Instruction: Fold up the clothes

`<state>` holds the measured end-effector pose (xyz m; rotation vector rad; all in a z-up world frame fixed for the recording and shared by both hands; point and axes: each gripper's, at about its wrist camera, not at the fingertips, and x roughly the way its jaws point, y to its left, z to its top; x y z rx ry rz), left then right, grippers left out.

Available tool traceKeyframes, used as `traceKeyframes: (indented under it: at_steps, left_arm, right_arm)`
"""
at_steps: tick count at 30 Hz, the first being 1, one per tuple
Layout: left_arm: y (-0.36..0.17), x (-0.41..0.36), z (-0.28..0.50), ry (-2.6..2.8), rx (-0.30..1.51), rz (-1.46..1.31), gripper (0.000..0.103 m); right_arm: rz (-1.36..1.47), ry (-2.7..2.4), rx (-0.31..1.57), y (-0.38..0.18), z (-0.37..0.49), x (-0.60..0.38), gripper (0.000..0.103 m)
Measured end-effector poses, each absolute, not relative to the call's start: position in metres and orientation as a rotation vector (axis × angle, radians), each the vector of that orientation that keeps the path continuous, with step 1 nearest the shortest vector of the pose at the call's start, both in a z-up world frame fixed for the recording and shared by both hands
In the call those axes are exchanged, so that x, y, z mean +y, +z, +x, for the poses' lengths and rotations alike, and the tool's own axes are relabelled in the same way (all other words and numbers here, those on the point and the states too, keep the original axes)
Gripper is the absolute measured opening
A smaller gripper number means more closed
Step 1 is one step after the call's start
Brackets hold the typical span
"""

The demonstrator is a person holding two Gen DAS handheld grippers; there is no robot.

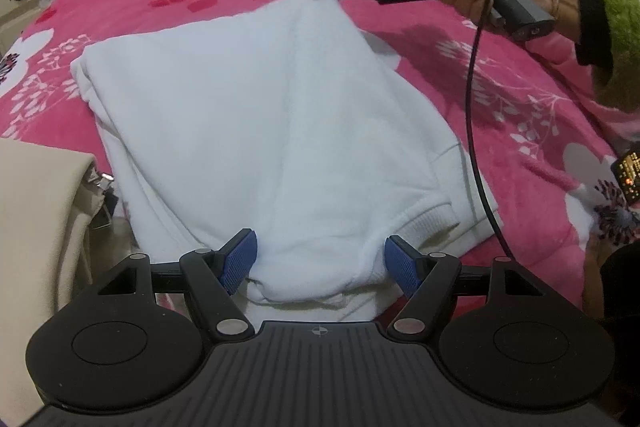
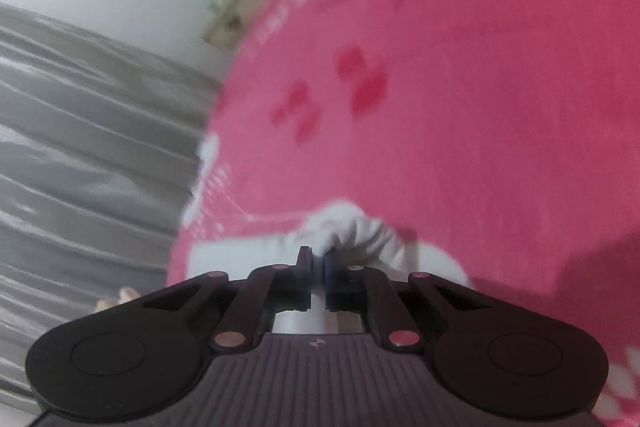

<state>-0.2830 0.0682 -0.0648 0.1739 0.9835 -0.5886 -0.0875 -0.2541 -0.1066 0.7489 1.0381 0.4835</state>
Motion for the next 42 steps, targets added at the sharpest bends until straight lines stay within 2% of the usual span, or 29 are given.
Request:
traceKeyframes:
  at_steps: [4, 5, 6, 12, 15, 17, 19, 20, 24, 28, 30, 33, 38, 42]
  left_arm:
    - [-0.066, 0.067, -0.284, -0.601, 0.980, 0.189, 0.071]
    - [-0.066, 0.068, -0.285, -0.601, 0.980, 0.190, 0.071]
    - [-0.066, 0.069, -0.285, -0.602, 0.982, 0.187, 0.071]
    - [-0.067, 0.073, -0.288, -0.611, 0.977, 0.175, 0.071]
    - [-0.068, 0.073, -0.288, -0.607, 0.976, 0.170, 0.071]
    - [-0.068, 0.073, -0.289, -0.601, 0.972, 0.163, 0.071]
    - [-0.067, 0.075, -0.290, -0.594, 0.971, 0.149, 0.071]
    - [-0.065, 0.077, -0.290, -0.591, 0.973, 0.140, 0.071]
    - [-0.044, 0.095, -0.283, -0.589, 0.967, 0.060, 0.070]
    - [-0.012, 0.114, -0.251, -0.523, 0.880, -0.039, 0.072]
    - [-0.005, 0.118, -0.221, -0.416, 0.882, -0.122, 0.079]
    - [-0.020, 0.112, -0.190, -0.254, 0.912, -0.130, 0.079]
    - [-0.047, 0.104, -0.149, -0.014, 0.937, -0.102, 0.079]
    - [-0.055, 0.116, -0.134, 0.069, 0.936, -0.135, 0.085]
  right_arm:
    - [0.767, 0.387, 1.103, -0.145, -0.077, -0.271, 0.001]
    - [0.818, 0.376, 1.105, -0.146, -0.077, -0.276, 0.003]
    - [0.818, 0.346, 1.092, -0.138, -0.078, -0.279, 0.011]
    - [0.487, 0.447, 0.925, -0.072, -0.078, -0.238, 0.011]
    - [0.362, 0.597, 0.913, -0.076, -0.073, -0.192, 0.013]
    - [0.333, 0.577, 0.959, -0.099, -0.055, -0.182, 0.014]
    - [0.378, 0.398, 0.989, -0.119, -0.036, -0.204, 0.006]
    - [0.446, 0.382, 0.970, -0.117, -0.038, -0.220, 0.006]
    - [0.687, 0.329, 0.896, -0.106, -0.048, -0.279, 0.039]
    - [0.658, 0.402, 0.953, -0.098, -0.072, -0.285, 0.043]
    - [0.649, 0.421, 0.973, -0.098, -0.078, -0.285, 0.046]
    - [0.680, 0.465, 0.987, -0.099, -0.082, -0.281, 0.053]
    - [0.701, 0.562, 1.035, -0.108, -0.089, -0.266, 0.055]
    - [0.689, 0.612, 1.069, -0.112, -0.087, -0.262, 0.060]
